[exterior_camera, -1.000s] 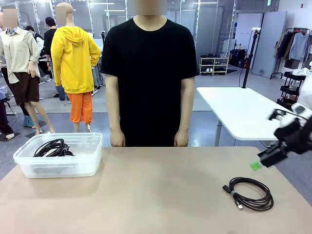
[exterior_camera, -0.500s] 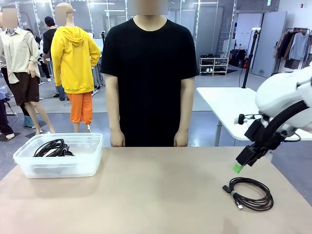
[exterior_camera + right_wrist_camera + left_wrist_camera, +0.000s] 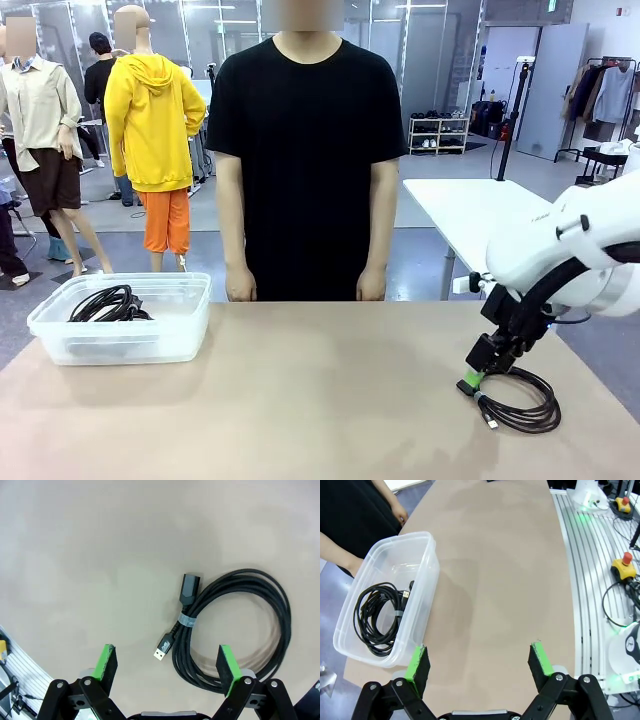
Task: Organize and store the cables.
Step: Place the USB Extension Cable into the Organizing box.
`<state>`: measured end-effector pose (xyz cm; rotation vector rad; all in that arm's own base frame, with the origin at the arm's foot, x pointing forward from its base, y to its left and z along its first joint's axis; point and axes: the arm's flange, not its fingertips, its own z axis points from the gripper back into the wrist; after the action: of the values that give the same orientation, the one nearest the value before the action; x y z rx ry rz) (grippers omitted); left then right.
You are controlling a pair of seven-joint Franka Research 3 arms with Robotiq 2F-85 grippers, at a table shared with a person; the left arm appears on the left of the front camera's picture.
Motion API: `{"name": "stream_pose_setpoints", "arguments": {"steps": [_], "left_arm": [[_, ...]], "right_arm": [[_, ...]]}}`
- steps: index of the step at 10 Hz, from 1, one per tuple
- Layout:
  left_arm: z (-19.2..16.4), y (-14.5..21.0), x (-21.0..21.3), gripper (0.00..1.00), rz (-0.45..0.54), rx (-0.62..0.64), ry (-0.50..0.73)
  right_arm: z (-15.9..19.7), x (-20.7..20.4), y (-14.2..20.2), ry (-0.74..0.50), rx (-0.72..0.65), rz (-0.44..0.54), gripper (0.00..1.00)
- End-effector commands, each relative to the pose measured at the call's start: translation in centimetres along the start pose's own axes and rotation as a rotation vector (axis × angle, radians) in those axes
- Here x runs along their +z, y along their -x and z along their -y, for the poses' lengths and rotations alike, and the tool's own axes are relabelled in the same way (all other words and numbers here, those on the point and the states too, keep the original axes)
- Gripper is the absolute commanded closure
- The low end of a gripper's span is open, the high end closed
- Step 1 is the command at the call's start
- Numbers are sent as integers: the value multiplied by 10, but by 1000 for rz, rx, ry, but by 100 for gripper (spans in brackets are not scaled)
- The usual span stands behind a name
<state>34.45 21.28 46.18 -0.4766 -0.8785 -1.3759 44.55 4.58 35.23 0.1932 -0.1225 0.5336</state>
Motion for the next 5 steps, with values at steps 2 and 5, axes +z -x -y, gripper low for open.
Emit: {"name": "stream_pose_setpoints", "arguments": {"steps": [2,5], "left_arm": [[4,-1,-2,0,26,-22,-10],[4,-1,-2,0,26,-22,-10]], "right_arm": [[-9,-27,-5,43,-32,-46,0],[-13,-45,-8,106,-16,-79,0]]}}
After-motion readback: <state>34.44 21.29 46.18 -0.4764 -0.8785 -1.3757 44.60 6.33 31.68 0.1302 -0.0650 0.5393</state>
